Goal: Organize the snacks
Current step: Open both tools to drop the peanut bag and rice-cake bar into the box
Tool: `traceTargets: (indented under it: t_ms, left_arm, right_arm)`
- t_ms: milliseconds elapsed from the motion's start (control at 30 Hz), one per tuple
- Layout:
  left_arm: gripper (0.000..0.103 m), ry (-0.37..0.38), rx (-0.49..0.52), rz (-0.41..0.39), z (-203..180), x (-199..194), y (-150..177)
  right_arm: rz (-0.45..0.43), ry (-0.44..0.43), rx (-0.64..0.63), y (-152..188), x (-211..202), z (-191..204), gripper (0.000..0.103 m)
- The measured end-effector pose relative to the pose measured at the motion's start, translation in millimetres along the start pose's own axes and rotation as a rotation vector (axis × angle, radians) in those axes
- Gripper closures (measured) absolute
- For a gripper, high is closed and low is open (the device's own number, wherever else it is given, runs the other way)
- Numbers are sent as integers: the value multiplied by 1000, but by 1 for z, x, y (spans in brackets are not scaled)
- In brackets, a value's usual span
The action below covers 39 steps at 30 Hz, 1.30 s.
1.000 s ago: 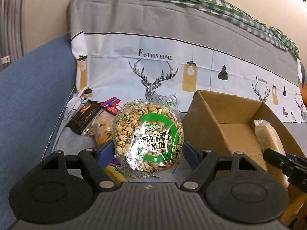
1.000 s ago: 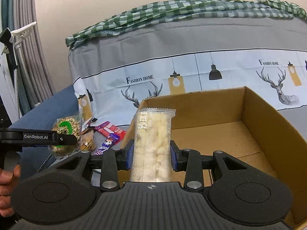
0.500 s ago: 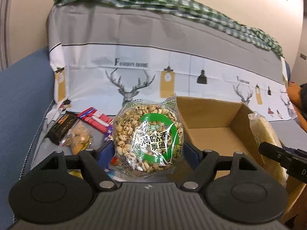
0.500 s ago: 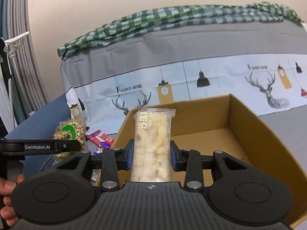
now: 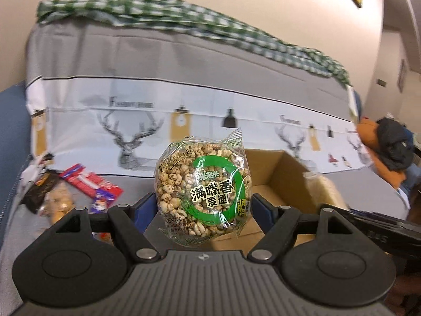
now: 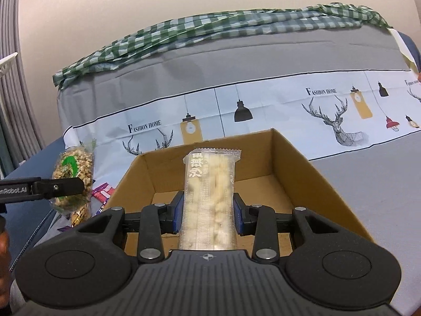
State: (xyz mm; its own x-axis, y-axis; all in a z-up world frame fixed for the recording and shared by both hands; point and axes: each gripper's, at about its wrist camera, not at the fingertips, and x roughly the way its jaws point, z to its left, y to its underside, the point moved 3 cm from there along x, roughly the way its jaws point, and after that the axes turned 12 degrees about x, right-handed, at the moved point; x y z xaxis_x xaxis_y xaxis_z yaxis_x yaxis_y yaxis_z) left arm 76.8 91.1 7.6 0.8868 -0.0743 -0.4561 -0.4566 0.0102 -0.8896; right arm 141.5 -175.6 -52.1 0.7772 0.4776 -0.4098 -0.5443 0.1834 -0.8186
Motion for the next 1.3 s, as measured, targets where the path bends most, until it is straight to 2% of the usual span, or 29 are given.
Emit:
traceTargets:
  t_ms: [300, 467, 633, 1200, 1267, 1300]
  left_arm:
    - [22, 109, 97, -48, -49, 4, -1]
    - [22, 155, 128, -48, -73, 9, 1]
    - [22, 181, 159, -39, -88, 14, 4]
    - [21, 205, 163, -27, -89, 17, 4]
    - [18, 225, 165, -22, -91, 18, 4]
    - [16, 219, 174, -28, -92, 18, 4]
  right_arm:
    - [-61, 40, 8, -6, -3, -4, 65]
    - [-100, 95, 56, -11, -6, -16, 65]
    - [-106, 114, 84, -12, -5, -23, 65]
    - [-123, 109, 64, -13, -7, -19, 68]
    - [-122, 114, 71, -13, -7, -20, 68]
    - [-124, 123, 73, -13, -7, -20, 64]
